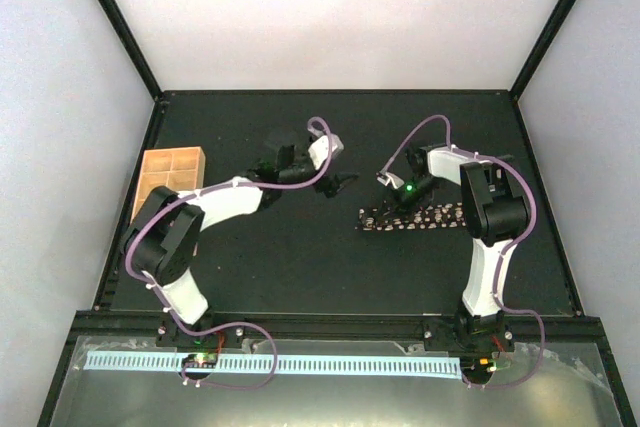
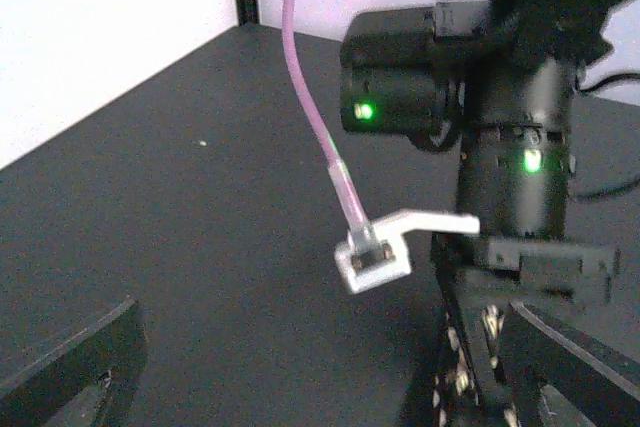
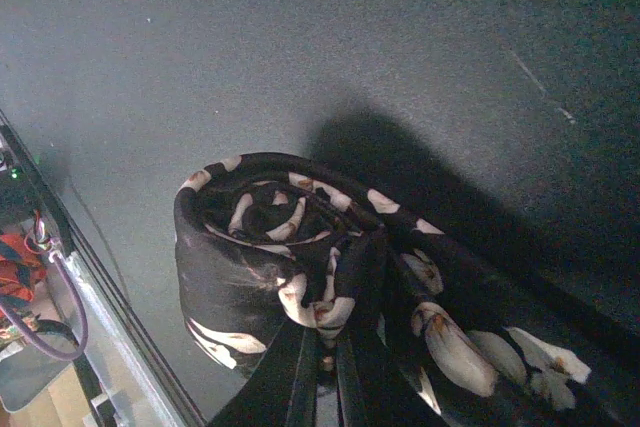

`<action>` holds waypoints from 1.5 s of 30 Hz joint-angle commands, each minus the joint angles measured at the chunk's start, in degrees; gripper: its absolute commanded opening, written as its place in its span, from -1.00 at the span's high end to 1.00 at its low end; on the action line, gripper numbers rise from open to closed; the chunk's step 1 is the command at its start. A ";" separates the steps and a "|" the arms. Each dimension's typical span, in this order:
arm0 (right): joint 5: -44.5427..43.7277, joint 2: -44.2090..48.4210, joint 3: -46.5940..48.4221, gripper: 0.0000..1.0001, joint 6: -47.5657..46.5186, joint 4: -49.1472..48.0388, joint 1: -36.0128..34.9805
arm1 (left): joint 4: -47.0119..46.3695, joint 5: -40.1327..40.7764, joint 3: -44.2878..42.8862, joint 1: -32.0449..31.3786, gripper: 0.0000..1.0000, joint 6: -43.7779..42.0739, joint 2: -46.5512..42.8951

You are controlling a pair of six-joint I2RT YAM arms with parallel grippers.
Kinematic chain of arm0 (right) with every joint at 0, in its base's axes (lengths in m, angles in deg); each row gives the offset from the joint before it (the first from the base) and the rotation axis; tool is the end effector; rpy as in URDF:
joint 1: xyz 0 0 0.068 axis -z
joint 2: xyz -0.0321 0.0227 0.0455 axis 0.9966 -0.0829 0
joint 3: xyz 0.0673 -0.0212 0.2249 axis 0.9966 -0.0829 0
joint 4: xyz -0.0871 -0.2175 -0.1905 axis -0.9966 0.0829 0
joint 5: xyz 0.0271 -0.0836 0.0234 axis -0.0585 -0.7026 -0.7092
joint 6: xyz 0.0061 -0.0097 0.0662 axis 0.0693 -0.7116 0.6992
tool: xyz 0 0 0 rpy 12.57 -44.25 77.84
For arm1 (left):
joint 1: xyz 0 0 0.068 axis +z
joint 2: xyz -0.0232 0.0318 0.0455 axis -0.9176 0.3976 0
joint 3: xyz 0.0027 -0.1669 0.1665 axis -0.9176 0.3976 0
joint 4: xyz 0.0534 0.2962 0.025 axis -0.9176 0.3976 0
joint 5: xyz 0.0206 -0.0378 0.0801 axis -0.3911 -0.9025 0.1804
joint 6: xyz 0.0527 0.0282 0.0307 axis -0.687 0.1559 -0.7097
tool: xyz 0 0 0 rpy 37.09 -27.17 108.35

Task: Roll the ties
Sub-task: Roll the tie at the center of the board.

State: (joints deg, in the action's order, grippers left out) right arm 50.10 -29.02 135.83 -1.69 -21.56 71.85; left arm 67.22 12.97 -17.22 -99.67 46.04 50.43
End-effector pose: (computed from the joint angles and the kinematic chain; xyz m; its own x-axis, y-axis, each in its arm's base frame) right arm 0.3320 0.1163 0.0457 -0.9476 -0.3180 0.0291 -0.2134 0.6984 0.6831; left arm 0.3388 -0.2538 0.1545 -0.1549 0.2647 -0.9518 0.9068 0.4206 -0.0306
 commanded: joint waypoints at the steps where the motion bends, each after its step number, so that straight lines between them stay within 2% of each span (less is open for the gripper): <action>1: -9.85 -2.41 -0.86 0.97 -1.24 0.51 0.23 | -14.73 -6.92 12.08 -0.13 -0.98 2.23 0.78; 3: -10.13 -2.49 -0.87 0.97 -0.79 0.41 0.11 | -20.83 -8.48 14.09 -1.01 -0.97 1.45 4.22; 6: -10.29 -3.13 -0.44 0.97 -0.78 1.48 0.03 | -22.69 -11.75 12.37 -1.96 -0.97 0.65 11.47; 9: -10.74 -2.48 -0.88 0.97 -0.74 2.01 0.03 | -27.61 -12.46 11.70 -2.98 -0.97 -1.92 16.30; 12: -11.21 -2.78 -0.69 0.97 -0.12 2.81 0.07 | -28.13 -14.05 9.27 -4.02 -0.96 -4.98 20.29; 16: -11.11 -3.76 0.19 0.97 -0.22 3.31 -0.10 | -28.70 -16.02 8.66 -6.36 -0.86 -7.07 21.71; 21: -10.53 -5.90 2.29 0.97 -1.20 4.11 -1.36 | -30.57 -12.03 8.24 -7.25 -0.76 -5.30 24.51; 26: -9.65 -8.34 4.14 0.97 -1.29 3.81 -2.25 | -30.32 -11.62 9.29 -7.11 -0.72 -8.85 25.65; 32: -8.61 -10.07 4.67 0.97 -1.37 2.07 -3.20 | -30.69 -11.39 9.59 -6.45 -0.20 -8.47 26.85; 37: -6.02 -11.77 5.85 0.97 -0.35 -0.11 -4.47 | -30.93 -10.66 10.54 -6.54 -0.17 -7.79 25.86; 41: -4.89 -11.33 6.01 0.97 0.14 -1.35 -4.63 | -26.63 -7.37 12.51 -6.54 0.02 -11.14 23.23; 45: -3.95 -6.59 3.90 0.66 -0.69 -2.70 -3.77 | -13.05 -2.98 13.24 -6.56 0.22 -15.65 18.67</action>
State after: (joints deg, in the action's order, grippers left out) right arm 53.82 -36.24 142.80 -2.19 -16.42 68.40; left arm 40.38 6.17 -5.26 -106.03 36.10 73.38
